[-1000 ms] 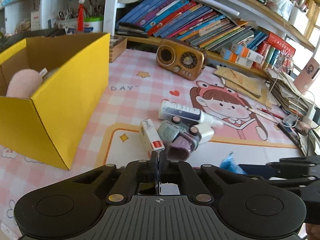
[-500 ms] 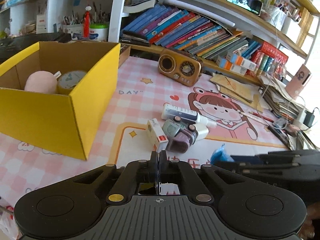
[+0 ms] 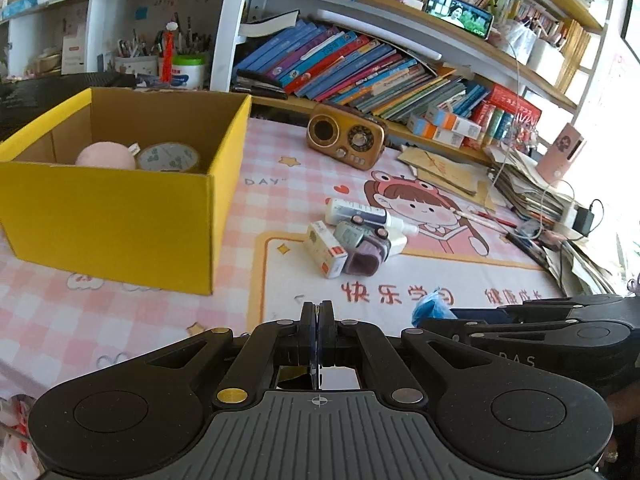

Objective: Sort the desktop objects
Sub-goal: 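Lift the blue bag with the right tool while the left tool grips the black binder clip, then carry the blue bag and binder clip with both tools over the yellow box, then lower the bag and clip into the yellow box and open both tools, then withdraw both open tools from the box back over the desk mat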

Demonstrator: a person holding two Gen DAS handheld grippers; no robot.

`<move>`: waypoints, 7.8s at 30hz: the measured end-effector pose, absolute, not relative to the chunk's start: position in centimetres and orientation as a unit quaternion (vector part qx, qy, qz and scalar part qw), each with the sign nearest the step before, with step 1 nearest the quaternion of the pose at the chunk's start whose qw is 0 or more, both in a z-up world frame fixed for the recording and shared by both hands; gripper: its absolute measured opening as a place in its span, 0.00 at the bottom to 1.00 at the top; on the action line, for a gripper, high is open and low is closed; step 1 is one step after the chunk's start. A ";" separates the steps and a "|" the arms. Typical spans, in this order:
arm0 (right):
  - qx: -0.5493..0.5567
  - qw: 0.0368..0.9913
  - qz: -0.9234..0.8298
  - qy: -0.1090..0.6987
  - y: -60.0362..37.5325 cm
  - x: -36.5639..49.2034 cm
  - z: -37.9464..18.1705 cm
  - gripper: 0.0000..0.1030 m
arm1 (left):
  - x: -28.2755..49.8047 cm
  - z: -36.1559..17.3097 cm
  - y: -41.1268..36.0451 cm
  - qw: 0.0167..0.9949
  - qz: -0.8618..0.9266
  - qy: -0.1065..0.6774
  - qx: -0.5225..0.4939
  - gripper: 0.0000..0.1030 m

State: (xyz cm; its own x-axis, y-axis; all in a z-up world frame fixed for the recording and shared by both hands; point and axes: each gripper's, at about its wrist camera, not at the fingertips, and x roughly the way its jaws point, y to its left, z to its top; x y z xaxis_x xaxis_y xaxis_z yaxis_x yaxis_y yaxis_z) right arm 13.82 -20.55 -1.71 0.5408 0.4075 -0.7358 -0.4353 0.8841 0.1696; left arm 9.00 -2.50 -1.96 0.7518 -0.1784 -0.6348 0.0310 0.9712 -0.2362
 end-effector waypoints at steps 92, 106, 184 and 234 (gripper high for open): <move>-0.044 0.872 0.329 0.359 -2.1 10.0 3.8 0.25 | 4.5 4.5 15.6 0.965 -0.006 0.234 -0.119 0.00; -0.070 0.883 0.355 0.299 -1.4 19.2 7.2 0.25 | 14.6 5.5 14.9 0.970 0.001 0.211 -0.118 0.00; -0.041 0.924 0.249 0.287 -6.3 16.5 5.1 0.56 | 8.8 3.8 12.4 0.967 0.095 0.235 -0.037 0.93; -0.034 0.939 0.101 0.326 -10.6 -2.2 0.5 0.89 | -2.7 0.2 6.5 0.953 -0.040 0.299 0.028 0.99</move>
State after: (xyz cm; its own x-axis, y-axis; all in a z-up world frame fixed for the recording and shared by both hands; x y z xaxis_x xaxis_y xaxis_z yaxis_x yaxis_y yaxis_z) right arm -2.20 -10.61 0.52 0.7668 0.1671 -0.6198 -0.2118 0.9773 0.0015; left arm -2.75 6.46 0.22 0.8174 -0.0604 -0.5729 0.0937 0.9952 0.0289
